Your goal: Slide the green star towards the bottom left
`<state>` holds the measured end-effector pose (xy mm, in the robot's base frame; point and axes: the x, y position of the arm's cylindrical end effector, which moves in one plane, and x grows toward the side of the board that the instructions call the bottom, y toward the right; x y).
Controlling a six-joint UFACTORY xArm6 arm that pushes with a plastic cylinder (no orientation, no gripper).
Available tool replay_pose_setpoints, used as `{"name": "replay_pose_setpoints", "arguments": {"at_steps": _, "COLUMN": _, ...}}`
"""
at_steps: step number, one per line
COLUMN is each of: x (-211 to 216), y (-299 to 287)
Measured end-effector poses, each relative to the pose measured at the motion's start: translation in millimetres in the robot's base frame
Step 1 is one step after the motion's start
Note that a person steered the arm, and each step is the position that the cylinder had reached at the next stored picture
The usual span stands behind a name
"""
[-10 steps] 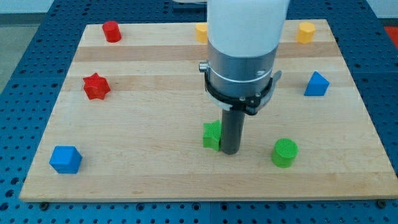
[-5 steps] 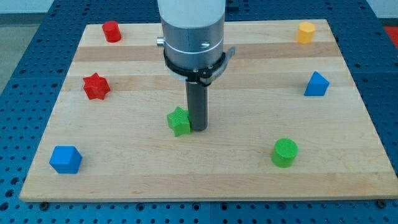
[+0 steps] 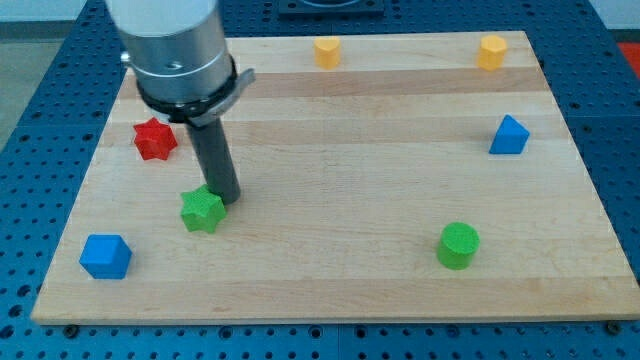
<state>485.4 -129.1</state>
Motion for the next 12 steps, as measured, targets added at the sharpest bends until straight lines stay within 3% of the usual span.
{"name": "replay_pose_setpoints", "arguments": {"at_steps": 5, "x": 54, "y": -2}}
{"name": "replay_pose_setpoints", "arguments": {"at_steps": 7, "x": 54, "y": -46}}
{"name": "replay_pose_setpoints", "arguments": {"at_steps": 9, "x": 58, "y": -43}}
{"name": "replay_pose_setpoints", "arguments": {"at_steps": 11, "x": 126, "y": -44}}
{"name": "replay_pose_setpoints", "arguments": {"at_steps": 12, "x": 133, "y": -69}}
